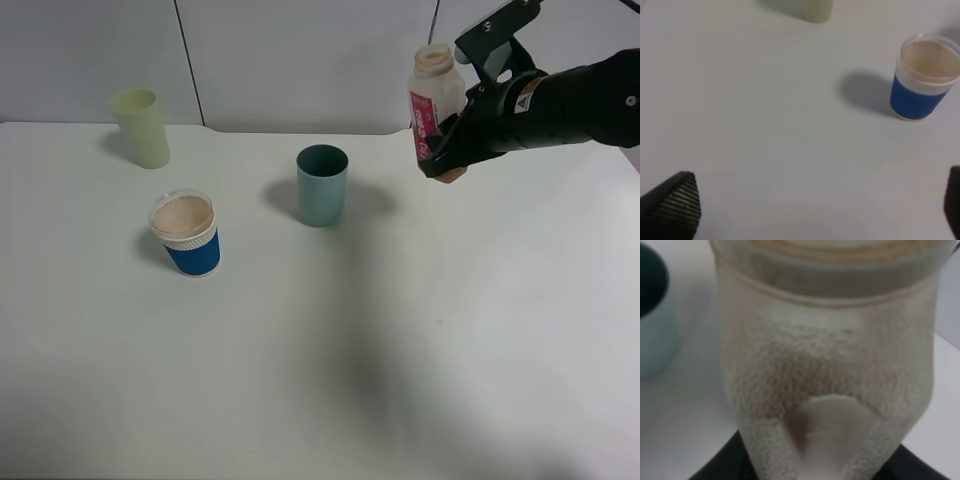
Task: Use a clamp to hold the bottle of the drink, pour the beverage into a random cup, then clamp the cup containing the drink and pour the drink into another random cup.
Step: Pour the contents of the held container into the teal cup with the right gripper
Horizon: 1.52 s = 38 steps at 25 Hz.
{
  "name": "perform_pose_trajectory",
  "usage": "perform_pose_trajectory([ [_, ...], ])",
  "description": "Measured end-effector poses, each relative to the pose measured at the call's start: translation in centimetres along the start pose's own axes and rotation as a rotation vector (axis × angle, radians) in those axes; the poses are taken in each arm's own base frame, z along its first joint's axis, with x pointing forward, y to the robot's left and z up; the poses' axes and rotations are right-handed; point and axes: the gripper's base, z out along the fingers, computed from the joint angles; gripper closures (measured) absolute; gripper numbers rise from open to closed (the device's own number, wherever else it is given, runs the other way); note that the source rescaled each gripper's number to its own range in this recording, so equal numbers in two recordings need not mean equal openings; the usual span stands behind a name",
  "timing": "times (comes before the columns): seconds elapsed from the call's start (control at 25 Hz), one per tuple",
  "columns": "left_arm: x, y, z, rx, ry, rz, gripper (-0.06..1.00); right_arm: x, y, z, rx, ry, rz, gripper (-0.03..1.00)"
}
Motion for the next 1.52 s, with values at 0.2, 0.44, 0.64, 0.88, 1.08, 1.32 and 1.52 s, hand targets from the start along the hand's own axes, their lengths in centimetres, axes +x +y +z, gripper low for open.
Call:
perform_pose_trajectory([
  [0.2, 0.0, 0.0, 0.0, 0.0, 0.0, 0.0, -0.05, 0.4, 0.2, 0.6, -0.012, 0.028, -0.022, 0.97],
  [0.44, 0.0, 0.0, 0.0, 0.0, 0.0, 0.0, -0.05, -0.1, 0.0, 0.6, 0.003, -0.024, -0.016, 0.97],
  [0.64, 0.0, 0.0, 0.0, 0.0, 0.0, 0.0, -0.05, -0.6, -0.1, 0.6, 0.013, -0.07, -0.066, 0.97],
  [0.88, 0.0, 0.0, 0.0, 0.0, 0.0, 0.0, -0.05, -0.2, 0.1, 0.6, -0.003, -0.028, -0.149, 0.97],
  [1.08, 0.0, 0.0, 0.0, 0.0, 0.0, 0.0, -0.05, -0.1, 0.0, 0.8, -0.006, -0.014, -0.172, 0.97],
  [1.32, 0.0, 0.0, 0.0, 0.0, 0.0, 0.0, -0.05, -1.9, -1.3, 3.4, -0.002, 0.08, -0.218, 0.97],
  [1.52, 0.0, 0.0, 0.0, 0.0, 0.0, 0.0, -0.05, -3.2, -2.1, 4.1, 0.021, 0.077, -0.274, 0.97],
])
